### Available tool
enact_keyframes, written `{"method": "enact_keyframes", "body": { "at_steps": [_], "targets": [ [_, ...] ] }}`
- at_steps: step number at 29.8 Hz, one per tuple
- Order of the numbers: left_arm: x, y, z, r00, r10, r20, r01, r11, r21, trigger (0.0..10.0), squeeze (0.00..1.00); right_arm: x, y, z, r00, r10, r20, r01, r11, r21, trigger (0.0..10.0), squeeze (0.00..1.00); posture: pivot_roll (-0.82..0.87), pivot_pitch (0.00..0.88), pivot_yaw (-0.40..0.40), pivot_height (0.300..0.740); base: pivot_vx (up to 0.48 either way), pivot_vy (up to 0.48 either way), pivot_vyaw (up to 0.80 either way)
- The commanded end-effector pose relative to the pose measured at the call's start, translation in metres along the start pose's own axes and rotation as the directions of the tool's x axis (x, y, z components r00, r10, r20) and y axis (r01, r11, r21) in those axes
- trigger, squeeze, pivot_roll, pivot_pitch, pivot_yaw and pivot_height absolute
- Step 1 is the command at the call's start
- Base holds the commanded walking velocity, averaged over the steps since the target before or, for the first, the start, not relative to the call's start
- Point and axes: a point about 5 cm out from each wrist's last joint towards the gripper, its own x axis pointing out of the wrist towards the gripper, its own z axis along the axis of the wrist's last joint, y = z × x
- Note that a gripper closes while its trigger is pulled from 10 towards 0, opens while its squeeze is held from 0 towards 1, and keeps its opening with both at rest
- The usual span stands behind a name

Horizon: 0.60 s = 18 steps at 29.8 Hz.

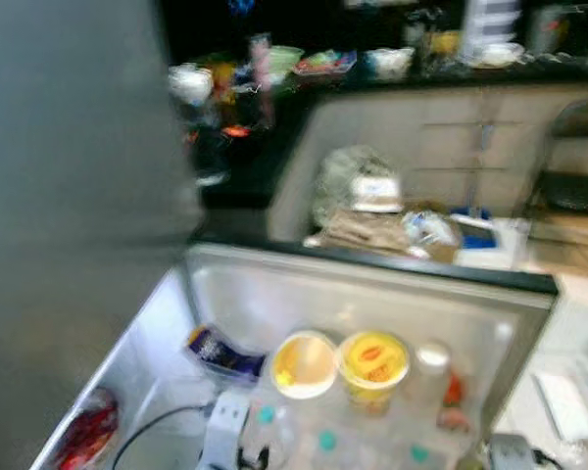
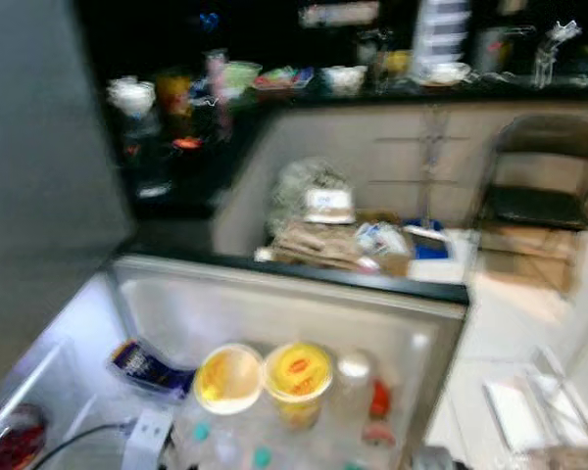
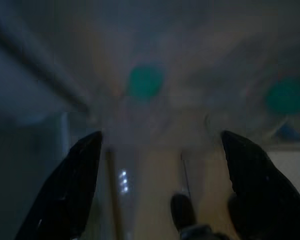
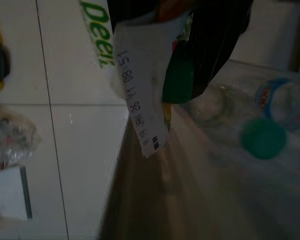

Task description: Restocking fridge

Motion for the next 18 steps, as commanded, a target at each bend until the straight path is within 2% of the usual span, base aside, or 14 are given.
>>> {"method": "enact_keyframes", "body": {
  "at_steps": [1, 10, 18],
  "targets": [
    [0.0, 0.001, 0.001, 1.0, 0.002, -0.006, -0.002, 1.0, 0.016, 10.0, 0.0, 0.0, -0.003, 0.001, 1.0, -0.009, 0.001, 0.009, 1.0, 0.009, 10.0, 0.0, -0.13, 0.089, 0.039, 0.74, 0.0, 0.0, 0.0],
    [-0.004, 0.005, -0.006, 1.0, 0.026, -0.007, -0.026, 0.999, 0.02, 10.0, 0.0, -0.001, 0.001, -0.001, 1.0, 0.007, 0.003, -0.007, 1.0, 0.005, 10.0, 0.0, -0.13, 0.088, 0.035, 0.74, 0.0, 0.0, 0.0],
    [-0.01, 0.016, -0.017, 0.995, 0.092, -0.038, -0.092, 0.996, 0.013, 10.0, 0.0, 0.001, 0.006, 0.002, 0.999, 0.046, 0.01, -0.046, 0.999, 0.007, 10.0, 0.0, -0.12, 0.096, 0.031, 0.74, 0.0, 0.0, 0.0]
  ]
}}
